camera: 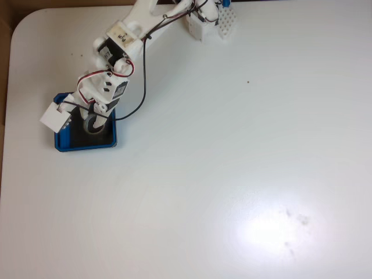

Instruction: Pick the black tape roll and drop it in the blue box

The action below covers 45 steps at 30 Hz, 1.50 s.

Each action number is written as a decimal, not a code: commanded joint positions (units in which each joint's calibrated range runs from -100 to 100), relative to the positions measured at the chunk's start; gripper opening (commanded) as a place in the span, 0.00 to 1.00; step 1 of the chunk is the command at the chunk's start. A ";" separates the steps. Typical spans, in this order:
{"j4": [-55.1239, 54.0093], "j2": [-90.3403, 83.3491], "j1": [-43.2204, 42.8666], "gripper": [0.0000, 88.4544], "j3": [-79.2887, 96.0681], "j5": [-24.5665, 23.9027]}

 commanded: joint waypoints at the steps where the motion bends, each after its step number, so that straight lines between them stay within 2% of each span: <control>1: -0.50 -10.09 0.38 0.15 4.13 -0.18; 10: -1.57 -37.93 -0.40 0.15 30.36 -0.27; 19: -20.72 -67.36 -0.01 0.15 66.84 -0.09; 26: -23.85 -94.45 -0.30 0.15 93.79 0.26; 30: -23.60 -105.49 -0.40 0.15 103.59 0.43; 34: -23.27 -106.41 -0.69 0.16 103.68 0.52; 39: -23.19 -106.24 -8.51 0.16 103.68 0.70; 45: -23.19 -106.41 -26.49 0.16 103.59 0.70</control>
